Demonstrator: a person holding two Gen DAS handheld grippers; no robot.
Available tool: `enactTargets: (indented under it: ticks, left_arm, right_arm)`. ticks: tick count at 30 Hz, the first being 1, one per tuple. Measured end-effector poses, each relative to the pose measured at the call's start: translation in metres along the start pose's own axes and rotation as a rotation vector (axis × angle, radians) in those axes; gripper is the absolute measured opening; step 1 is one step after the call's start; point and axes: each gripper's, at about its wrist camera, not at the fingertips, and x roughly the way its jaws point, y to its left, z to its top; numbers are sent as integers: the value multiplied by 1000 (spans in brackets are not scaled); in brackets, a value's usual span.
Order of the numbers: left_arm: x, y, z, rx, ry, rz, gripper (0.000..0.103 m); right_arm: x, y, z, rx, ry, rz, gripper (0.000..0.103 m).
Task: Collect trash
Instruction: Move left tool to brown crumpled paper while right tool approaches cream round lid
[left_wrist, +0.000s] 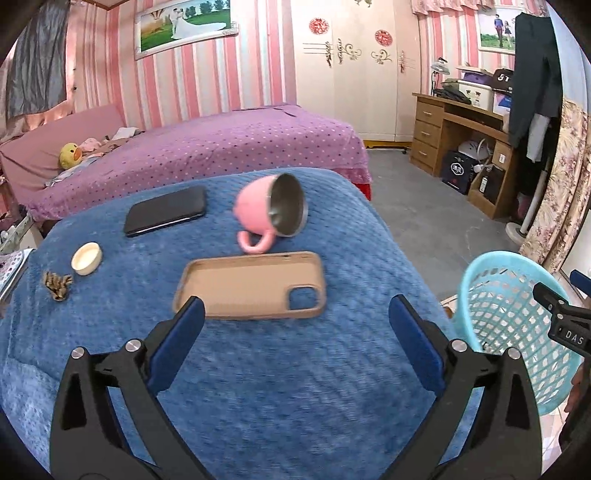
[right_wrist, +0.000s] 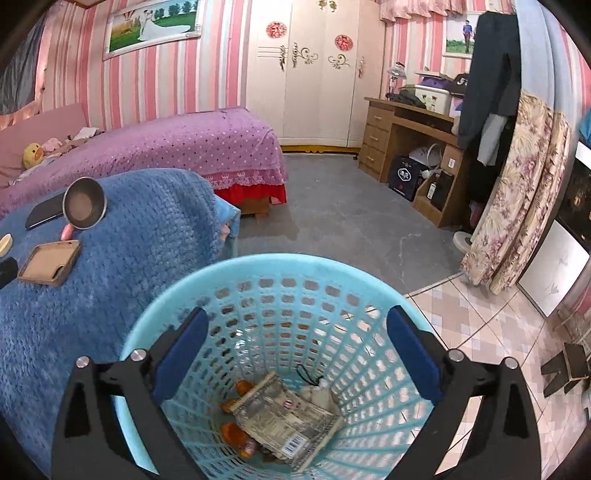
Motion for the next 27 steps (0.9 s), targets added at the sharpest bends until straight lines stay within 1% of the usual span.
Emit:
enactTargets:
  ticks: [5,11,15,18,21,27]
  left_arm:
    - [-2,28,3,-14,-17,19,97]
    - [4,63,3,-4,-35,71,97]
    - [12,87,2,-36,-5,74,97]
    - [13,106,2,-73,-3,69,97]
    - [14,125,-1,-91,-7,85,97]
    - [19,153,-10,-76,8,125,97]
  right_arm:
    - [0,27,8,-12,-11,18,95]
    - [0,60,14,-25,-18,77,95]
    - [0,79,14,-45,-20,98,95]
    - [-1,91,15,-28,-26,127,95]
    - [1,104,16,-17,-27,151,95]
    - [-2,134,16,-69,-42,177,95]
